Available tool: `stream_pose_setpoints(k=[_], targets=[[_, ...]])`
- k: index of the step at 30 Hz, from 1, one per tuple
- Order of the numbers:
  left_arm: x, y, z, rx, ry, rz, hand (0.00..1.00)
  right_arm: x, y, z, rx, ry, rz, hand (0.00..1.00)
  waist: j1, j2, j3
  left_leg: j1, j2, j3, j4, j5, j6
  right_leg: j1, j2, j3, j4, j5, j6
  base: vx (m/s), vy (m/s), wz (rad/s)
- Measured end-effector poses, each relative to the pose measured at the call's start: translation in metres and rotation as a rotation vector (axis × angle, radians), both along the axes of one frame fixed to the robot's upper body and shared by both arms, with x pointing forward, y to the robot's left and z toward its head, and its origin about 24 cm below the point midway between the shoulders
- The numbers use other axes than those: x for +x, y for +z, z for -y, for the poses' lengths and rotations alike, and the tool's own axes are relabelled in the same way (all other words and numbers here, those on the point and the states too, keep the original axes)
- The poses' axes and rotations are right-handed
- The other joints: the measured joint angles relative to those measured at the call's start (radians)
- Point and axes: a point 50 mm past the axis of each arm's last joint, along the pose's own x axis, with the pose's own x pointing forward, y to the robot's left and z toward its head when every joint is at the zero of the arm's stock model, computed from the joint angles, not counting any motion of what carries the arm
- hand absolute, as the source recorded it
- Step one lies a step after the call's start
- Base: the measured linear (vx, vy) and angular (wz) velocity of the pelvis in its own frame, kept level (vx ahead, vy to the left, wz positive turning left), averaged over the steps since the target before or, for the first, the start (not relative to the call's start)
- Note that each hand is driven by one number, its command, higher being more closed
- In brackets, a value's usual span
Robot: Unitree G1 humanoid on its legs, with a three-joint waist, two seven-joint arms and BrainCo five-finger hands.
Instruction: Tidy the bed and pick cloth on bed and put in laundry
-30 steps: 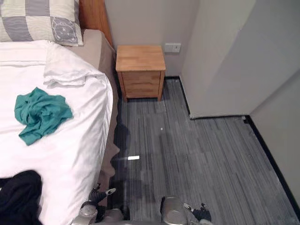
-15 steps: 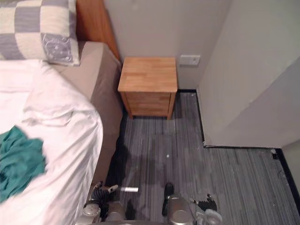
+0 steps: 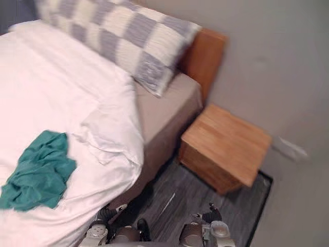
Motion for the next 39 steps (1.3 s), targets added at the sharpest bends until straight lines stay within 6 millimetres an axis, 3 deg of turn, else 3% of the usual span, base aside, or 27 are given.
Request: stream_pose_setpoints(k=[1, 2, 3, 4, 5, 7, 9, 12, 13, 14, 16, 17, 19, 22, 24, 26, 27, 30, 32, 36, 37, 38, 39], targets=[[0.0, 0.0, 0.0, -0.002, 0.002, -0.001, 0.0, 0.0, 0.0, 0.0, 0.0, -0.001, 0.0, 0.0, 0.0, -0.001, -0.001, 0.002, 0.003, -0.03, -0.001, 0.003, -0.006, -0.006, 0.015, 0.05, -0.069, 0.003, 0.006, 0.39, -0.436, 2.32], [0.0, 0.0, -0.001, -0.003, 0.005, -0.002, 0.0, -0.002, -0.001, 0.0, 0.002, -0.004, -0.004, 0.0, -0.002, -0.009, -0.003, 0.004, 0.006, -0.098, -0.01, 0.007, -0.035, -0.01, 0.039, 0.179, -0.216, 0.015, 0.025, 0.42, -0.606, 2.37], [-0.001, 0.0, -0.005, 0.004, 0.008, -0.002, 0.0, -0.003, -0.002, -0.002, 0.013, -0.015, -0.009, 0.0, -0.002, -0.04, -0.013, -0.008, 0.0, -0.166, -0.029, -0.011, -0.102, -0.005, 0.05, 0.349, -0.401, 0.05, 0.065, 0.34, -0.516, 2.4], [0.0, 0.001, -0.01, 0.016, 0.006, 0.0, 0.0, -0.003, -0.002, -0.006, 0.024, -0.019, -0.008, 0.0, -0.003, -0.075, -0.016, -0.018, -0.016, -0.197, -0.033, -0.019, -0.133, 0.007, 0.042, 0.409, -0.471, 0.067, 0.074, 0.27, -0.598, 2.28], [0.005, 0.003, -0.019, 0.036, 0.002, 0.003, 0.0, -0.001, -0.002, -0.01, 0.04, -0.028, -0.005, 0.0, 0.002, -0.089, 0.012, -0.018, -0.021, -0.276, -0.04, -0.021, -0.16, 0.009, 0.041, 0.404, -0.45, 0.126, 0.082, 0.14, -0.442, 1.64], [-0.003, -0.002, -0.012, -0.019, 0.053, -0.014, 0.0, 0.012, 0.008, -0.001, 0.01, -0.051, 0.062, 0.0, 0.004, -0.017, 0.001, -0.015, 0.023, -0.311, -0.061, -0.009, -0.191, 0.039, 0.104, 0.32, -0.455, 0.111, 0.039, 0.21, -0.437, 1.29], [-0.007, -0.003, -0.011, -0.036, 0.096, -0.018, 0.0, 0.028, 0.024, -0.002, 0.0, -0.037, 0.157, 0.0, 0.01, 0.002, -0.007, -0.016, 0.065, -0.328, -0.055, -0.002, -0.202, 0.055, 0.138, 0.264, -0.443, 0.1, -0.001, 0.12, -0.295, 0.76], [-0.006, -0.003, -0.008, -0.047, 0.1, -0.01, 0.0, 0.063, 0.074, -0.003, -0.04, 0.005, 0.436, 0.0, 0.008, 0.004, -0.012, -0.085, 0.095, -0.325, 0.031, -0.002, -0.201, 0.079, 0.153, 0.173, -0.446, 0.087, -0.039, 0.07, -0.237, 0.75], [-0.005, -0.002, -0.008, -0.047, 0.097, -0.003, 0.0, 0.078, 0.102, 0.001, -0.086, 0.009, 0.572, 0.0, 0.003, 0.003, -0.011, -0.121, 0.104, -0.257, 0.071, -0.002, -0.2, 0.081, 0.148, 0.131, -0.457, 0.089, -0.046, 0.03, -0.121, 0.79], [-0.004, -0.002, -0.008, -0.046, 0.096, 0.001, 0.0, 0.082, 0.112, 0.003, -0.108, 0.005, 0.617, 0.0, 0.003, 0.002, -0.01, -0.133, 0.109, -0.211, 0.084, -0.003, -0.198, 0.081, 0.143, 0.116, -0.458, 0.089, -0.049, 0.02, -0.094, 0.77], [-0.002, 0.0, -0.009, -0.039, 0.09, 0.01, 0.0, 0.099, 0.149, 0.014, -0.214, -0.017, 0.77, 0.0, 0.005, -0.001, -0.006, -0.152, 0.132, 0.021, 0.119, -0.002, -0.139, 0.096, 0.115, 0.079, -0.454, 0.084, -0.054, 0.0, -0.007, 0.59], [-0.002, 0.0, -0.01, -0.037, 0.088, 0.01, 0.0, 0.103, 0.158, 0.016, -0.237, -0.022, 0.803, 0.0, 0.005, 0.0, -0.006, -0.155, 0.129, 0.042, 0.121, 0.003, -0.134, 0.1, 0.11, 0.077, -0.457, 0.084, -0.052, -0.02, 0.024, 0.39], [-0.002, 0.0, -0.012, -0.03, 0.081, 0.009, 0.0, 0.127, 0.206, 0.014, -0.34, 0.035, 0.986, 0.0, 0.005, 0.011, 0.002, -0.156, 0.103, 0.053, 0.095, 0.012, -0.128, 0.105, 0.095, 0.075, -0.48, 0.087, -0.035, -0.04, 0.076, 0.21], [0.002, 0.002, -0.016, 0.004, 0.031, 0.014, 0.0, 0.151, 0.253, 0.007, -0.446, 0.114, 1.147, 0.0, 0.003, 0.017, 0.017, -0.169, 0.074, 0.036, 0.048, 0.043, -0.117, 0.102, 0.082, 0.073, -0.51, 0.1, -0.026, -0.03, 0.089, 0.29], [0.007, 0.006, -0.023, 0.043, -0.013, 0.027, 0.0, 0.174, 0.301, -0.003, -0.517, 0.197, 1.297, 0.0, 0.005, 0.025, 0.048, -0.208, 0.057, 0.011, 0.016, 0.073, -0.114, 0.072, 0.078, 0.073, -0.524, 0.122, -0.026, -0.06, 0.073, 0.4], [0.009, 0.007, -0.028, 0.066, -0.035, 0.028, 0.0, 0.186, 0.327, -0.011, -0.55, 0.252, 1.367, 0.0, 0.01, 0.029, 0.076, -0.214, 0.051, 0.008, 0.005, 0.094, -0.115, 0.055, 0.076, 0.072, -0.525, 0.132, -0.027, -0.02, 0.045, 0.2], [0.007, 0.006, -0.031, 0.076, -0.043, 0.012, 0.0, 0.197, 0.352, -0.02, -0.589, 0.302, 1.426, 0.0, 0.025, 0.036, 0.116, -0.225, 0.045, -0.006, 0.002, 0.107, -0.116, 0.048, 0.074, 0.064, -0.526, 0.139, -0.029, -0.01, 0.031, 0.23], [0.01, 0.006, -0.027, 0.084, -0.079, 0.013, 0.0, 0.215, 0.382, -0.026, -0.666, 0.364, 1.449, 0.0, 0.06, 0.053, 0.166, -0.266, 0.041, -0.041, -0.017, 0.136, -0.12, 0.019, 0.074, 0.041, -0.524, 0.147, -0.04, -0.03, 0.022, 0.34], [0.012, 0.008, -0.027, 0.087, -0.078, 0.026, 0.0, 0.223, 0.39, -0.034, -0.679, 0.392, 1.446, 0.0, 0.068, 0.055, 0.183, -0.284, 0.04, -0.051, -0.03, 0.153, -0.123, 0.001, 0.076, 0.037, -0.52, 0.148, -0.042, -0.03, 0.004, 0.28], [0.026, 0.012, -0.021, 0.101, -0.121, 0.065, 0.0, 0.238, 0.391, -0.041, -0.71, 0.439, 1.387, 0.0, 0.095, 0.075, 0.196, -0.345, 0.039, -0.084, -0.034, 0.174, -0.127, -0.05, 0.078, 0.017, -0.505, 0.15, -0.045, -0.04, 0.002, 0.22], [0.033, 0.014, -0.017, 0.098, -0.139, 0.08, 0.0, 0.242, 0.386, -0.037, -0.716, 0.436, 1.35, 0.0, 0.115, 0.083, 0.207, -0.353, 0.038, -0.089, -0.044, 0.185, -0.127, -0.064, 0.078, 0.014, -0.499, 0.15, -0.045, -0.05, 0.005, 0.17], [0.035, 0.015, -0.016, 0.097, -0.141, 0.084, 0.0, 0.245, 0.383, -0.036, -0.72, 0.44, 1.33, 1.0, 0.116, 0.085, 0.208, -0.365, 0.036, -0.096, -0.052, 0.196, -0.127, -0.078, 0.077, 0.011, -0.491, 0.149, -0.045, -0.06, 0.005, 0.23], [0.038, 0.016, -0.015, 0.101, -0.146, 0.09, 0.0, 0.248, 0.379, -0.035, -0.729, 0.446, 1.301, 1.0, 0.115, 0.092, 0.212, -0.381, 0.034, -0.105, -0.06, 0.206, -0.126, -0.095, 0.075, 0.004, -0.483, 0.149, -0.046, -0.06, 0.004, 0.24]])
